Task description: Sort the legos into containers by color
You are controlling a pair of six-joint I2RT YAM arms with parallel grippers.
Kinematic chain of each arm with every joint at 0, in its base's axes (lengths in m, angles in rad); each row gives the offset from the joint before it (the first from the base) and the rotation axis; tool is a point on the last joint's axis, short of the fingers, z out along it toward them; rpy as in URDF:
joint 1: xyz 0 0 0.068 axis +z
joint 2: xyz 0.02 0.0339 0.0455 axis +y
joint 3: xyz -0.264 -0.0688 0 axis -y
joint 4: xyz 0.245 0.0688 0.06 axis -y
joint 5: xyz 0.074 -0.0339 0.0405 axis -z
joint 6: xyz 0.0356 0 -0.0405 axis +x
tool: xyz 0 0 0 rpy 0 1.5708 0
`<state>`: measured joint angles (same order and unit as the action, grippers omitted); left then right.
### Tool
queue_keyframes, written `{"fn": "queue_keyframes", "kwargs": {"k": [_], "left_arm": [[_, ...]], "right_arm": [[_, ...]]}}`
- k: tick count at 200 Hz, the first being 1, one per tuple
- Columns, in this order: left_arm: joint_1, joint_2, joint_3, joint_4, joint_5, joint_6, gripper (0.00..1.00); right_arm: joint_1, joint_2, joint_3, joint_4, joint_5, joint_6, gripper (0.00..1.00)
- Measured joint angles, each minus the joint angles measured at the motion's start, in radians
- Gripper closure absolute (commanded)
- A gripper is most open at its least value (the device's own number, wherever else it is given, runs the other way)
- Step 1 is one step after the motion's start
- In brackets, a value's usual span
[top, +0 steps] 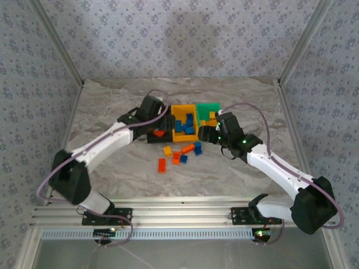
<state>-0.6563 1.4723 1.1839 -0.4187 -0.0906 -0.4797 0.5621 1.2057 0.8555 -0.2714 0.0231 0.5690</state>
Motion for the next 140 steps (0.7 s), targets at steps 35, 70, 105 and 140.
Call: {"fn": "queue_keyframes", "kwargs": {"k": [35,70,105,140], "left_arm": [[-0.094,-0.184,-0.218,0.000,0.011,-0.044,0.14],[-0.155,-0.169,-0.382,0.008,0.012,-0.076,0.14],[-0.172,-0.075,-0.423,0.055,0.007,-0.090,0.21],[-0.173,0.020,-0.424,0.103,-0.004,-0.092,0.35]], "right_arm": [[-0.006,0.000,-0.025,0.003,-0.004,0.004,0.25],[-0.008,0.006,-0.033,0.014,-0.012,0.015,0.25],[-0.008,0.007,-0.033,0.014,-0.012,0.018,0.25],[-0.009,-0.002,-0.033,0.013,-0.011,0.018,0.25]]}}
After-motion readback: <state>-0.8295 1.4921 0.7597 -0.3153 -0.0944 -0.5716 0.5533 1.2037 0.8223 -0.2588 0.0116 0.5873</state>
